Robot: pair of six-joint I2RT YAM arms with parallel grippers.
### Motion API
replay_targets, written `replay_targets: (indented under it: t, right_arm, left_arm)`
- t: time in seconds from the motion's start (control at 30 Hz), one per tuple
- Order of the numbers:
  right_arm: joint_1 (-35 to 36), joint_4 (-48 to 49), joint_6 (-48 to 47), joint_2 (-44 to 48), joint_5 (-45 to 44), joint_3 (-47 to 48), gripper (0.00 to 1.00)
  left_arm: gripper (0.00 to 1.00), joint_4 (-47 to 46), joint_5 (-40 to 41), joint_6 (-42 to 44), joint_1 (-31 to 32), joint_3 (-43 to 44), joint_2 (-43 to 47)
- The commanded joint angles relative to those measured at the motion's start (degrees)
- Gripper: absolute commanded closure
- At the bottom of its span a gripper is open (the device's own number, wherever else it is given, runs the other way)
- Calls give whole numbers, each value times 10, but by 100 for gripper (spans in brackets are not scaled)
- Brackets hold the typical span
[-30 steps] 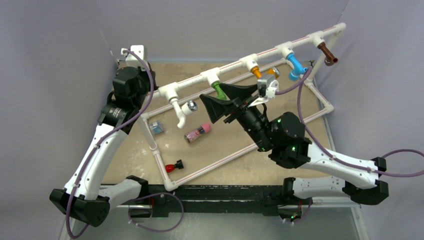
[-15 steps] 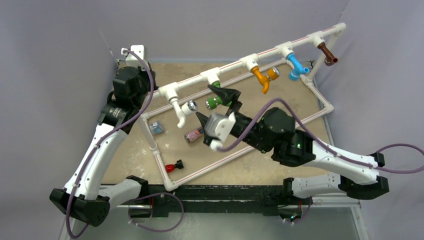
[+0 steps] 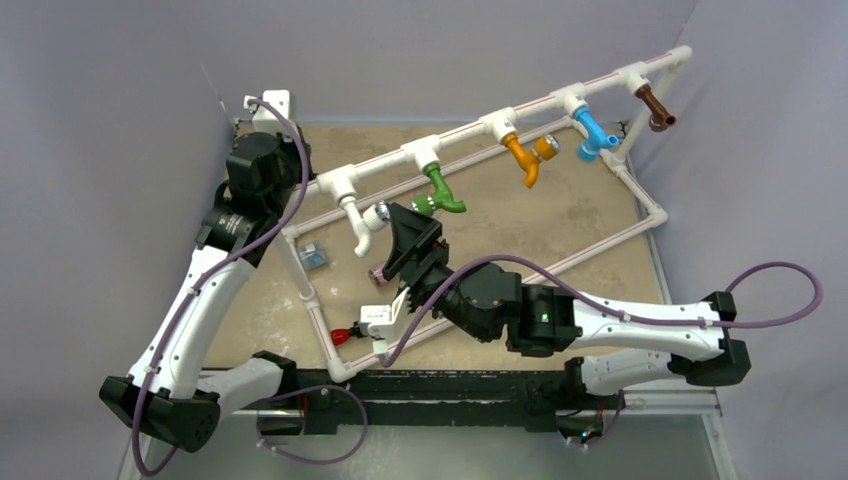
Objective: Install the water faucets
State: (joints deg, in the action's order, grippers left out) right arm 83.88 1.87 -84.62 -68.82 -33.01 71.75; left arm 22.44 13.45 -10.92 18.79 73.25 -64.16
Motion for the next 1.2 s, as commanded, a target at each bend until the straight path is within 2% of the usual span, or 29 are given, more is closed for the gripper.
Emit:
replay_targets:
  t: [0.0,0.53,0.77,0.93,1.17]
  right_arm:
    - [21,34,-75,-16,-37,16,17]
    - [35,52,-126,-107,-57,54,19]
    - [32,95,-106,-119,-78,32,25]
    - [24,144,-80,-126,-115,22,42]
    - [14,155,-11,-137,-135,25,63]
  left_arm:
    - [100,121,-49,-6,23,-42,-28]
    - [100,123,-45,-5,24,-43,-20]
    - [100,120,-48,-6,25,-47,-18]
    - [100,120,-48,-6,25,-49,-15]
    - [100,122,-48,-6,25,-46,-14]
